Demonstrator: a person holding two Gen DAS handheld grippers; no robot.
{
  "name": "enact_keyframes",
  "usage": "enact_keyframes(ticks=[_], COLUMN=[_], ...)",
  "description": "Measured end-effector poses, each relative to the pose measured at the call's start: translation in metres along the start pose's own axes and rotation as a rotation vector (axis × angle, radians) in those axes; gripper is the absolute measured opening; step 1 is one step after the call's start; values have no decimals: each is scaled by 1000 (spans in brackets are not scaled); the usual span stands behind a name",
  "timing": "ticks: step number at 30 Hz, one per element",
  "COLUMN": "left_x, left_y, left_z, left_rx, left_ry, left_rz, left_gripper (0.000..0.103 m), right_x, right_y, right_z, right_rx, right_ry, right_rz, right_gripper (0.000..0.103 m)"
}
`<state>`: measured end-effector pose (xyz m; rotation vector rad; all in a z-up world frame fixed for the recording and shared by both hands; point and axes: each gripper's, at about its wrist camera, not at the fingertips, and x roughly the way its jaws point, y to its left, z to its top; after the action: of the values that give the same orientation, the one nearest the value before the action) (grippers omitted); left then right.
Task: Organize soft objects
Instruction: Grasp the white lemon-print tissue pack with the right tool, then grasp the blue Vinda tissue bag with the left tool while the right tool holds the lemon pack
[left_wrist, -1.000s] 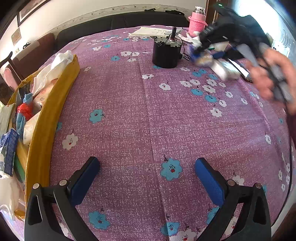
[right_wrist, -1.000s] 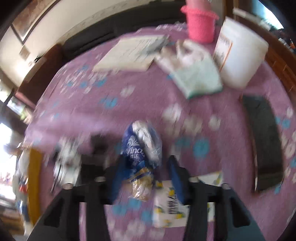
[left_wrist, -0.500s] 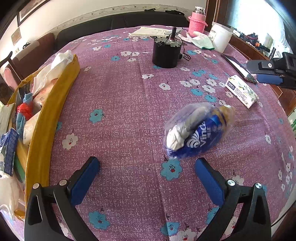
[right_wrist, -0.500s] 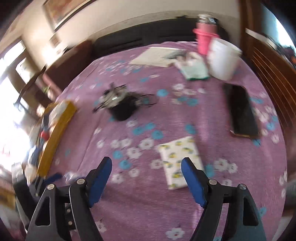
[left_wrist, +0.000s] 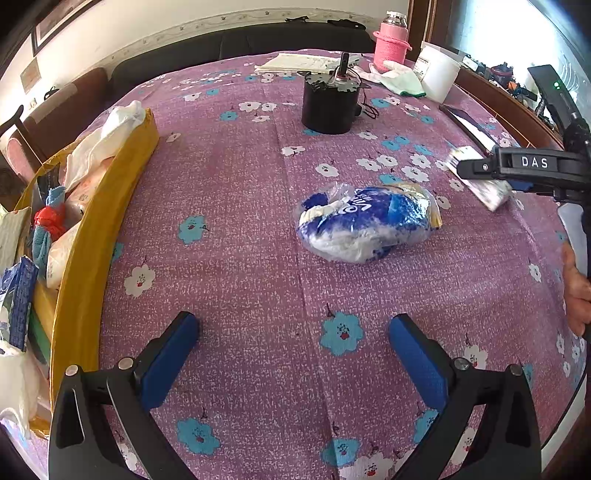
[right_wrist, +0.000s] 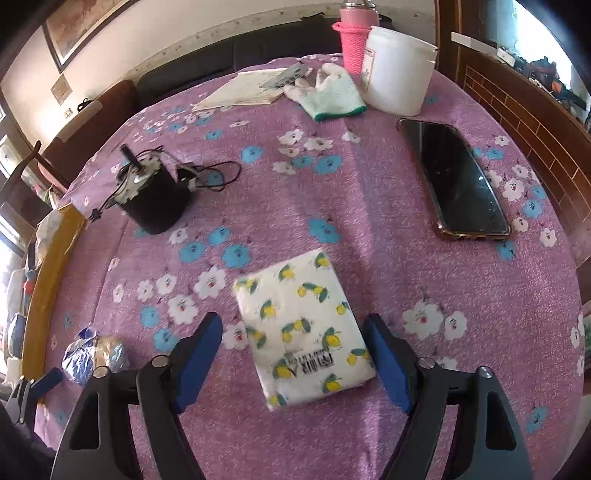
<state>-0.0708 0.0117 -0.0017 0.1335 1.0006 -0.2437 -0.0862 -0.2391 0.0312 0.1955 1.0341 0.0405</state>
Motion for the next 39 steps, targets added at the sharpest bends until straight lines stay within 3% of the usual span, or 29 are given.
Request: enact_keyframes(ticks=[1, 6, 10, 15, 18, 20, 22, 28, 31, 34, 39], left_x=[0, -7, -17, -19, 0, 17, 25, -7, -26, -34, -21], left_y=[0, 6, 14, -11, -26, -30, -36, -62, -52, -29, -6], left_z=[-1, -4, 5, 33, 46, 49, 45, 28, 25, 24, 23], left_rx=[1, -24, -88, 93, 182, 154, 120, 172, 137, 59, -23], left_ry=[-1, -5, -21, -92, -73, -12, 37, 27, -24, -59, -25], left_rz=[-1, -49, -238, -156, -77, -77, -136, -278, -277, -225, -187], left_gripper=[103, 103, 103, 103, 103, 103, 103, 103, 103, 103, 103], right_x=[-2, -18, -27, -25, -23, -21, -21, -21, -21, -21, -21], right_y=[3, 10, 2, -3, -3, -6, -9, -11, -12, -11, -11], right_z=[-4, -31, -49, -52, -49, -47, -46, -46, -46, -46, -47], right_rx=[-15, -30, 1, 45, 57, 67, 78, 87, 92, 91, 86], right_ry=[8, -4, -79, -139, -142, -143, -143, -144, -145, -145, -147], right_rz=[1, 18, 80, 135, 150, 165, 181, 198, 204, 202, 193], right_gripper=[57, 57, 59, 59, 59, 59, 59, 59, 59, 59, 59])
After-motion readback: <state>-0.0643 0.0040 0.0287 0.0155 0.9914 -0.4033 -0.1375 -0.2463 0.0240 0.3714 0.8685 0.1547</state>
